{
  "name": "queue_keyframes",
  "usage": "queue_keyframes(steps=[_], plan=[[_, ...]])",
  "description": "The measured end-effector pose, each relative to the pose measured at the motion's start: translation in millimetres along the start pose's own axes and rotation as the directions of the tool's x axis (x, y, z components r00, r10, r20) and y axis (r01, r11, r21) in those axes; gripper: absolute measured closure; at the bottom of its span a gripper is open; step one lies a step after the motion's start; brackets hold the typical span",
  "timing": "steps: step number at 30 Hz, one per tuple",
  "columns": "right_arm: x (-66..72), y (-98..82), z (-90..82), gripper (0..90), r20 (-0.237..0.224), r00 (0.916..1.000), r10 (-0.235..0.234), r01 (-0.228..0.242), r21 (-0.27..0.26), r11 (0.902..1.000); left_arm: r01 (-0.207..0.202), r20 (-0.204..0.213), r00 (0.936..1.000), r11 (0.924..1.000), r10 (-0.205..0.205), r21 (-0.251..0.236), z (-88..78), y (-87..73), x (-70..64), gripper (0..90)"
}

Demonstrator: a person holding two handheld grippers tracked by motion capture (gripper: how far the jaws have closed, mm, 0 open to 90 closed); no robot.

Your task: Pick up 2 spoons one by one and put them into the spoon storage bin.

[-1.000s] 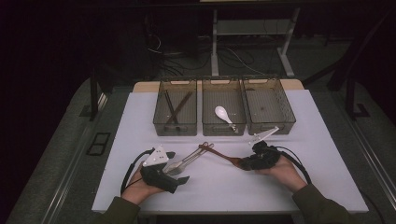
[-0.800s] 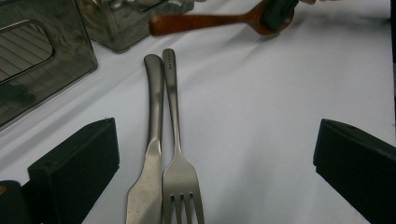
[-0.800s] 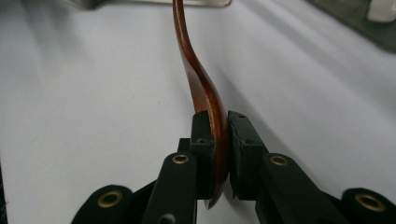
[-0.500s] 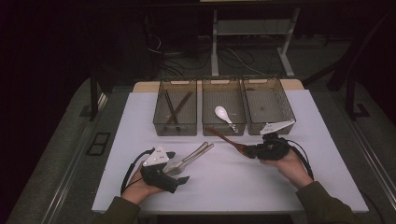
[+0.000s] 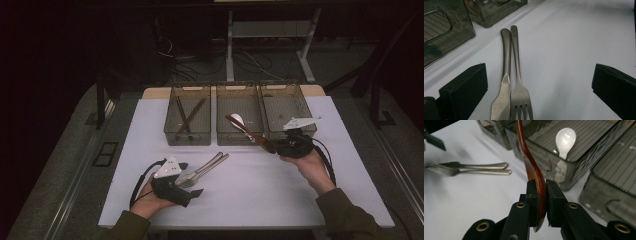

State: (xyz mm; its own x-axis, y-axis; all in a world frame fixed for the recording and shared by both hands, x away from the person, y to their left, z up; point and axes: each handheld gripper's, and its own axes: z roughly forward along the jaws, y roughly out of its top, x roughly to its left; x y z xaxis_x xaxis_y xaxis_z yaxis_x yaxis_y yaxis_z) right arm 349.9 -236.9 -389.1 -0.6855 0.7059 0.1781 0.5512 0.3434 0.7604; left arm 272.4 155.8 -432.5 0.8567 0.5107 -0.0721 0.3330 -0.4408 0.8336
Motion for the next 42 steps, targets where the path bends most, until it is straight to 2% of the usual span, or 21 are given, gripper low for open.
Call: queue_keyframes(steps=[11, 19, 26, 32, 37, 42], plan=[[-3.4, 22.3, 7.5, 80.8, 0.051, 0.9986, -0.009, 0.011, -0.031, 0.9995, 0.0, 0.001, 1.0, 1.0, 0.0, -0.002, 0.0, 0.2, -0.3, 0.0], [-8.2, 42.8, 26.4, 80.8, 0.104, 0.9946, 0.005, -0.004, -0.013, 0.9999, 0.002, 0.002, 1.0, 1.0, -0.002, -0.001, 0.4, 0.1, -0.5, 0.0], [-16.4, 61.2, 46.2, 80.8, 0.148, 0.9887, 0.025, -0.029, 0.027, 0.9992, 0.002, 0.004, 1.0, 1.0, -0.002, -0.004, 0.5, 0.2, -1.0, 0.0], [-23.1, 66.7, 64.4, 80.8, 0.189, 0.9807, 0.051, -0.068, 0.084, 0.9942, 0.004, 0.006, 1.0, 0.9999, -0.004, -0.01, 0.9, 0.1, -1.4, 0.0], [-25.7, 66.6, 74.0, 80.8, 0.213, 0.9761, 0.041, -0.068, 0.119, 0.9905, 0.002, 0.008, 1.0, 1.0, -0.002, -0.007, 0.9, 0.2, -1.2, 0.0], [-23.8, 66.4, 77.1, 79.1, 0.215, 0.9763, 0.026, -0.056, 0.134, 0.9894, 0.001, 0.007, 1.0, 1.0, -0.001, -0.006, 0.9, 0.3, -1.4, 0.0]])
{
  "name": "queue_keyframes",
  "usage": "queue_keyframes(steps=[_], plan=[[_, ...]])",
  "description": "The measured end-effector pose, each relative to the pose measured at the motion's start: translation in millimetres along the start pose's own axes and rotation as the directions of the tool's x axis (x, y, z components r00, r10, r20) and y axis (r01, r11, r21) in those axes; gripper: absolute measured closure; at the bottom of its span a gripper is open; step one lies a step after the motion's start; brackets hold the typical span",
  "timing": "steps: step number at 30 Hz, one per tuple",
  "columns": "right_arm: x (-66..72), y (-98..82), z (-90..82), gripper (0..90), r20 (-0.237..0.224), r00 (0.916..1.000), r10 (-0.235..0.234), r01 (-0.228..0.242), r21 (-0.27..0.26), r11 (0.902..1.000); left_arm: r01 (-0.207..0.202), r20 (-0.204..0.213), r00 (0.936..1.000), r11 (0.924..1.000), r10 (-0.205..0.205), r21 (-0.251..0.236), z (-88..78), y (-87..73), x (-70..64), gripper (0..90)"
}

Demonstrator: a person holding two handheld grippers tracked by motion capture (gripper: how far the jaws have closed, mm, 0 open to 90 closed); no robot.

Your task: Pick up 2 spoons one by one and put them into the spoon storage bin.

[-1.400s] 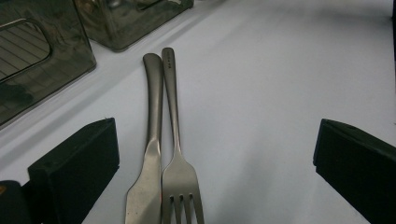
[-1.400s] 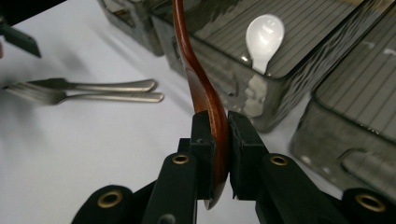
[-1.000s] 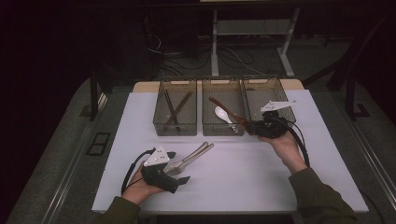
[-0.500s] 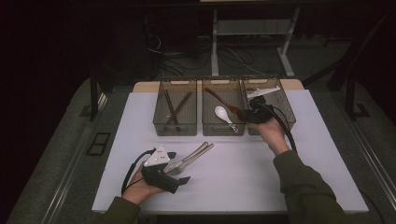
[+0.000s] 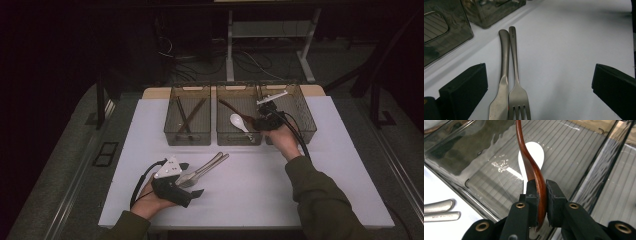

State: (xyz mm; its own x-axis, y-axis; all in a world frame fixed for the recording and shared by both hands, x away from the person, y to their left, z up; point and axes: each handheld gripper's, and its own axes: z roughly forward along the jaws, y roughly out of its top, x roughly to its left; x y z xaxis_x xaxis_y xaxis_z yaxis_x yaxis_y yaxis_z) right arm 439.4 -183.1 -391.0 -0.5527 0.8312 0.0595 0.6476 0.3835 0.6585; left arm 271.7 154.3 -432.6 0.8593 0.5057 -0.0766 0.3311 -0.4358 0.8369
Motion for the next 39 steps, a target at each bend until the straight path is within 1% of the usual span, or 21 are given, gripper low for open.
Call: queue_keyframes(steps=[3, 9, 11, 13, 16, 17, 18, 20, 22, 24, 28, 29, 32, 35, 38, 39], plan=[[0.5, 0.1, -0.8, 74.3, -0.006, 1.0, -0.004, 0.004, -0.003, 1.0, 0.0, 0.0, 1.0, 1.0, 0.0, 0.0, 0.0, 0.0, -0.1, 0.0], [0.0, 0.5, -5.1, 68.2, -0.016, 0.9999, -0.006, 0.006, -0.021, 0.9998, -0.001, 0.0, 1.0, 1.0, 0.001, 0.0, 0.0, 0.1, 0.1, 0.0], [0.0, 0.7, -8.6, 64.7, -0.032, 0.9995, 0.008, -0.009, -0.034, 0.9994, 0.003, 0.0, 1.0, 1.0, -0.003, -0.004, 0.0, 0.0, -0.1, 0.0], [-0.4, 1.1, -13.8, 61.2, -0.048, 0.9987, 0.015, -0.017, -0.055, 0.9983, 0.004, -0.001, 1.0, 1.0, -0.004, -0.004, -0.1, 0.0, -0.1, 0.0], [-0.7, 1.4, -23.9, 55.0, -0.073, 0.9973, 0.012, -0.019, -0.098, 0.995, 0.008, -0.002, 1.0, 0.9999, -0.008, -0.008, -0.1, 0.0, -0.3, 0.0], [-0.6, 1.3, -28.0, 53.1, -0.078, 0.9969, 0.008, -0.017, -0.112, 0.9936, 0.011, -0.002, 0.9999, 0.9999, -0.011, -0.011, 0.1, 0.0, -0.7, 0.0], [-0.3, 1.2, -32.1, 51.3, -0.089, 0.996, 0.007, -0.018, -0.125, 0.9921, 0.005, -0.002, 1.0, 1.0, -0.005, -0.005, -0.3, 0.1, -0.3, 0.0], [0.7, 0.3, -40.3, 49.5, -0.107, 0.9942, 0.002, -0.018, -0.151, 0.9884, 0.006, -0.003, 1.0, 1.0, -0.006, -0.005, -0.4, 0.2, -0.3, 0.0], [1.3, -1.4, -47.6, 47.2, -0.118, 0.9929, -0.013, -0.008, -0.173, 0.9849, 0.006, -0.003, 1.0, 1.0, -0.006, -0.004, -0.7, 0.3, -0.2, 0.0], [2.4, -4.6, -54.6, 45.4, -0.128, 0.9915, -0.022, -0.003, -0.188, 0.9822, 0.0, -0.004, 1.0, 1.0, 0.0, 0.001, -1.3, 0.4, 0.6, 0.0], [3.8, -14.2, -66.0, 42.6, -0.153, 0.9873, -0.043, 0.01, -0.211, 0.9775, 0.002, -0.006, 1.0, 1.0, -0.002, 0.0, -1.6, 0.6, 0.5, 0.0], [4.2, -17.9, -69.2, 41.7, -0.153, 0.9868, -0.054, 0.019, -0.22, 0.9753, 0.002, -0.006, 1.0, 1.0, -0.002, 0.0, -1.5, 0.5, 0.5, 0.0], [4.0, -27.0, -75.9, 39.1, -0.184, 0.9804, -0.069, 0.025, -0.23, 0.9728, 0.003, -0.006, 1.0, 1.0, -0.003, 0.0, -1.7, 0.6, 0.5, 0.0], [3.8, -38.6, -83.5, 38.8, -0.207, 0.9759, -0.068, 0.015, -0.248, 0.9686, 0.003, -0.007, 1.0, 1.0, -0.003, 0.0, -1.8, 0.6, 0.6, 0.0], [3.5, -50.7, -89.8, 38.1, -0.21, 0.9752, -0.069, 0.015, -0.251, 0.968, 0.003, -0.008, 1.0, 1.0, -0.003, -0.001, -1.8, 0.5, 0.6, 0.0], [2.9, -55.0, -91.4, 37.6, -0.218, 0.9736, -0.068, 0.011, -0.253, 0.9674, 0.004, -0.009, 1.0, 1.0, -0.004, 0.0, -1.8, 0.6, 0.6, 0.0]])
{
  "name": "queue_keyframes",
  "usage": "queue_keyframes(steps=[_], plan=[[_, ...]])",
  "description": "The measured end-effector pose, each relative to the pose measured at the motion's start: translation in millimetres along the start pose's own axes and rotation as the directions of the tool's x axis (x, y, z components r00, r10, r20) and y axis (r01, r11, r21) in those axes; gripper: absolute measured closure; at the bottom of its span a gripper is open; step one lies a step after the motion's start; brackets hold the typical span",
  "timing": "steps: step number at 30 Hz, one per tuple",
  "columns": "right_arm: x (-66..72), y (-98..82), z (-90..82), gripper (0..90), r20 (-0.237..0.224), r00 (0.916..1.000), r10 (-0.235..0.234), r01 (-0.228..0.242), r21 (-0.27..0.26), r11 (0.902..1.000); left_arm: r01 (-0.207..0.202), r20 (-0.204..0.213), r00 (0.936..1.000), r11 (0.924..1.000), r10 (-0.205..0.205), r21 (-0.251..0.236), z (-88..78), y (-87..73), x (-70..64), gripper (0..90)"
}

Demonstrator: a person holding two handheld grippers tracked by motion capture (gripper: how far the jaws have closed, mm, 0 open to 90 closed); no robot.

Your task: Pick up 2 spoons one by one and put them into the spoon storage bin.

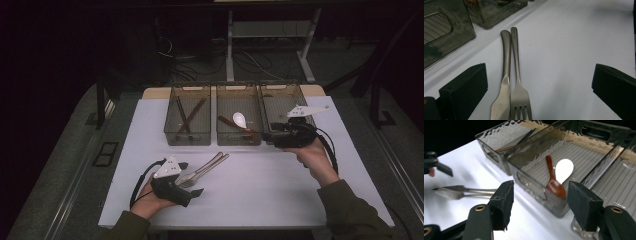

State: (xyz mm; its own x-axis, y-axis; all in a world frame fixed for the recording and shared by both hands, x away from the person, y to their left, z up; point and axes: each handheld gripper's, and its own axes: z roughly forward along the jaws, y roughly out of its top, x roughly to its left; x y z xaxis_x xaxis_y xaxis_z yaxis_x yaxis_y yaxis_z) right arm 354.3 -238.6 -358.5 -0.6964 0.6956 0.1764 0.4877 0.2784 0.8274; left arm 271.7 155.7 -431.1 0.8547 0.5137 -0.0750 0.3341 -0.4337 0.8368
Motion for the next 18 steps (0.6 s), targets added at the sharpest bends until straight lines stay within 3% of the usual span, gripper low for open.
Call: queue_keyframes(steps=[10, 18], plan=[[-2.5, -37.9, -20.5, 30.3, -0.038, 0.9989, 0.028, -0.029, -0.023, 0.9993, 0.003, -0.001, 1.0, 1.0, -0.003, -0.007, -0.2, -0.2, 0.0, 0.0], [2.4, -67.1, -32.7, 24.7, -0.02, 0.9996, 0.02, -0.021, -0.047, 0.9987, 0.007, -0.006, 1.0, 0.9999, -0.007, -0.014, -1.9, 0.9, 0.1, 0.0]])
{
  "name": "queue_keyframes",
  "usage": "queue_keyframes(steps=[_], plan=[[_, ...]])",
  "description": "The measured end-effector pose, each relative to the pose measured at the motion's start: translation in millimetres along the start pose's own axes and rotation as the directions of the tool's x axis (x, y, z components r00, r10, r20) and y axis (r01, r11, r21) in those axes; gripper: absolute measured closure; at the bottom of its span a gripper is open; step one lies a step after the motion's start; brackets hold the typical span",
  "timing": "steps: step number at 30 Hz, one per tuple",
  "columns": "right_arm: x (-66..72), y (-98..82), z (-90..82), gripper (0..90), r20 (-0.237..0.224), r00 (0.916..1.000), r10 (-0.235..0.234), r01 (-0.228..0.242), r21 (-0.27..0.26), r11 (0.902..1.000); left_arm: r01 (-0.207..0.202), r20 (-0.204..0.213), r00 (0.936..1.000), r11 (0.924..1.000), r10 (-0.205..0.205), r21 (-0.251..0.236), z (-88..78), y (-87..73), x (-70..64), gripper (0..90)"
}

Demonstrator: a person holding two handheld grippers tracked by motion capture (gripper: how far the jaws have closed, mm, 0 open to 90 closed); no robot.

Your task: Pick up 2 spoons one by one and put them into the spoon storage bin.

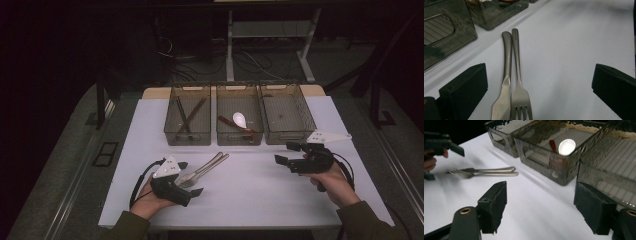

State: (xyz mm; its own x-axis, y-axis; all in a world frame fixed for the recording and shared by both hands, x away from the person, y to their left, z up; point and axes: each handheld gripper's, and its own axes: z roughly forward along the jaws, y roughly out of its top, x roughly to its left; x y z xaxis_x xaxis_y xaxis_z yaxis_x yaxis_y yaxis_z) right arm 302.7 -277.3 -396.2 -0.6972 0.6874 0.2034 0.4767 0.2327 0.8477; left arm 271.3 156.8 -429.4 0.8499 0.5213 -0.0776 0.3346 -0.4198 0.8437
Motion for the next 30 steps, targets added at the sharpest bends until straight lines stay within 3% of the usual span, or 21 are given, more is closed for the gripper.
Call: queue_keyframes(steps=[11, 20, 26, 30], plan=[[9.9, -33.9, -10.5, 21.2, 0.019, 0.9998, -0.007, 0.007, -0.013, 0.9999, 0.014, -0.014, 0.9998, 0.9997, -0.014, -0.018, -3.0, 1.7, 0.6, 0.2], [15.0, -56.3, -18.8, 20.3, 0.025, 0.9995, -0.02, 0.02, 0.016, 0.9997, 0.02, -0.041, 0.999, 0.9998, -0.021, -0.007, -7.2, 3.8, 3.9, 4.3], [18.3, -63.8, -18.8, 20.3, 0.022, 0.9987, -0.045, 0.044, 0.046, 0.998, 0.039, -0.065, 0.9971, 0.9992, -0.038, 0.008, -9.1, 9.3, 10.8, 15.2], [18.6, -63.5, -16.9, 20.2, 0.019, 0.9983, -0.055, 0.054, 0.053, 0.9971, 0.058, -0.074, 0.9957, 0.9979, -0.055, 0.031, -4.5, 14.4, 18.6, 27.2]])
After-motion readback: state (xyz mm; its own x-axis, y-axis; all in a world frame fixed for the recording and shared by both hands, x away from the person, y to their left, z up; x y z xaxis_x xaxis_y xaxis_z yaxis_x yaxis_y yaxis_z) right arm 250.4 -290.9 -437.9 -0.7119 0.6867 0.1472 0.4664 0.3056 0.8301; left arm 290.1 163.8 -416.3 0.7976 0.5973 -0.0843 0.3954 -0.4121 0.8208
